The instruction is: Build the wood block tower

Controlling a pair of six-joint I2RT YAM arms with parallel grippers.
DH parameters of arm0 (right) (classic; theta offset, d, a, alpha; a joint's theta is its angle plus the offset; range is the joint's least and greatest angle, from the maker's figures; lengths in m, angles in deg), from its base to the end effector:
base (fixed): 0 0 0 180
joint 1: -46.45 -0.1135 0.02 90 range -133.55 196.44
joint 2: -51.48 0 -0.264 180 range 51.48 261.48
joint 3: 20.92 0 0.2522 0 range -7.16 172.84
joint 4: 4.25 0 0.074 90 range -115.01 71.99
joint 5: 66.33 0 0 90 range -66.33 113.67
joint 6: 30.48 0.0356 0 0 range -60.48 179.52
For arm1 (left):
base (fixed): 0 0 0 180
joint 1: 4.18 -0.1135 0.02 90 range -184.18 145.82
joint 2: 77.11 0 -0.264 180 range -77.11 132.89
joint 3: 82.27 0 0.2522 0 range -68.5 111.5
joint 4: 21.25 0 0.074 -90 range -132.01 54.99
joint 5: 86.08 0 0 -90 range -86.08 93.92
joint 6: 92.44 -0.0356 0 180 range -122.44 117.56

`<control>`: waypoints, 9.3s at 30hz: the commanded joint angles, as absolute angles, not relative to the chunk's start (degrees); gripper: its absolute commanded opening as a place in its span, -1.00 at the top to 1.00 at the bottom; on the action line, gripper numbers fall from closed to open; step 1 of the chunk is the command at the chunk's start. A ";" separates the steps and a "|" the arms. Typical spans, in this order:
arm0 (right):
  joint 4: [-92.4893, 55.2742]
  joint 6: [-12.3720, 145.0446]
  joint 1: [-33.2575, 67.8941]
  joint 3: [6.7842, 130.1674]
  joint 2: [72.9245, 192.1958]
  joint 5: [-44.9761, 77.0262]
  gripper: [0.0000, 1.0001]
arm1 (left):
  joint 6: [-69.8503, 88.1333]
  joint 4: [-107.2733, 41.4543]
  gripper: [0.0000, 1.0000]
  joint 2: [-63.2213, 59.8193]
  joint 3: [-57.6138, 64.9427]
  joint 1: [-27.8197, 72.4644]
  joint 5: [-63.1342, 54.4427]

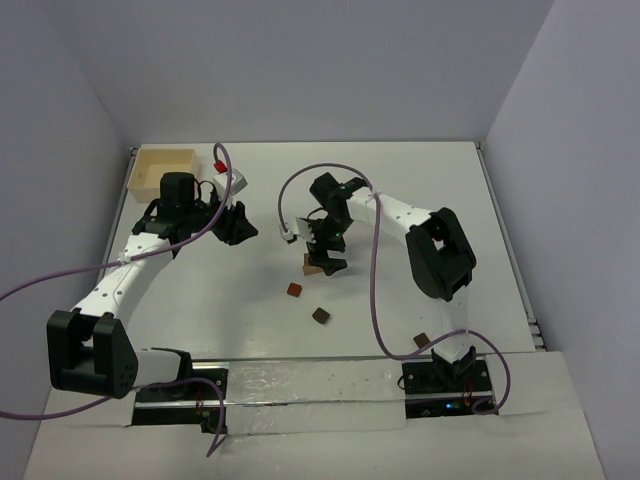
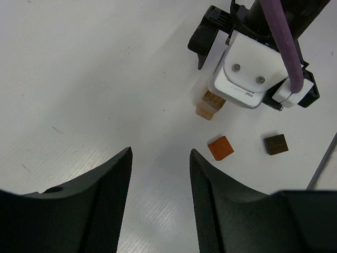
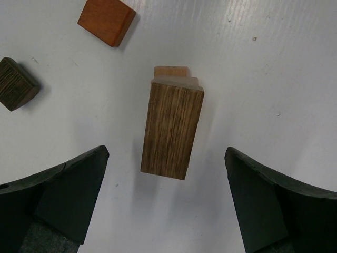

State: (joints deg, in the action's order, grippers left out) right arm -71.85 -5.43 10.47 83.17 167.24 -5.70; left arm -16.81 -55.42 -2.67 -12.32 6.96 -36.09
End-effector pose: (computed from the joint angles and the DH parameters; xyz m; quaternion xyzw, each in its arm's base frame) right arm 0.3145 0.2499 0.1971 -0.7579 0.5948 0.2217 0.1507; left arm 0.2700 -0.0765 0.2848 0.3315 0.7933 -0.2967 0.4156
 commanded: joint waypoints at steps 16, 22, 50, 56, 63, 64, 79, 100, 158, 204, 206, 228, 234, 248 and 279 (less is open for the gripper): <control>-65.64 -3.23 8.12 80.90 168.11 -2.43 -0.99 | -16.67 -53.38 -0.12 -3.19 -11.29 6.19 -37.13; -63.71 -3.15 7.42 79.31 167.84 -0.23 -0.99 | -16.50 -53.21 -0.12 -3.28 -11.45 6.02 -37.21; -61.40 -4.02 6.10 77.01 168.37 3.98 -0.70 | -16.59 -52.59 -0.10 -2.75 -11.11 5.14 -36.93; -60.70 -3.96 6.10 76.51 168.40 4.74 -0.69 | -16.29 -52.45 -0.10 -2.46 -10.70 5.02 -37.04; -60.56 -3.94 6.02 76.87 168.91 5.22 -0.64 | -16.14 -52.42 -0.10 -2.20 -10.05 4.79 -37.14; -60.63 -3.94 6.02 76.94 168.98 5.28 -0.62 | -16.07 -52.42 -0.10 -2.08 -9.98 4.79 -37.20; -62.92 -5.24 5.66 78.71 170.66 5.91 -0.25 | -16.31 -52.08 -0.09 -1.60 -9.95 4.52 -37.22; -64.15 -5.78 5.58 79.59 171.45 6.09 -0.08 | -16.42 -52.06 -0.09 -1.52 -10.24 4.35 -37.66; -67.09 -1.55 5.93 82.97 159.11 3.64 -0.99 | -14.46 -51.49 -0.36 -4.67 -10.95 3.03 -36.88; -53.62 40.77 45.97 63.72 112.17 -25.80 -0.99 | -63.83 -59.40 -0.31 8.76 -19.70 25.04 -34.77; -53.00 41.67 46.07 63.30 112.12 -26.21 -0.99 | -63.23 -57.63 -0.29 9.98 -19.65 26.07 -33.78; -54.11 38.38 46.01 61.56 111.86 -24.60 -0.99 | -63.90 -59.62 -0.22 18.57 -13.43 31.90 -30.77; -54.40 37.73 46.01 61.66 111.99 -24.50 -0.99 | -64.84 -61.38 -0.19 19.27 -12.96 33.26 -30.23; -54.84 36.76 46.01 61.72 112.04 -24.32 -0.99 | -65.02 -62.55 -0.04 19.92 -13.49 35.75 -27.70; -52.16 39.71 46.01 59.86 111.69 -21.91 -0.99 | -30.43 -72.28 0.91 17.91 10.74 36.38 -20.08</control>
State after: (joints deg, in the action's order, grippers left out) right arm -55.00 37.83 45.73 60.64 112.65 -22.98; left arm -35.67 -70.06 13.45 6.22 36.03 -22.70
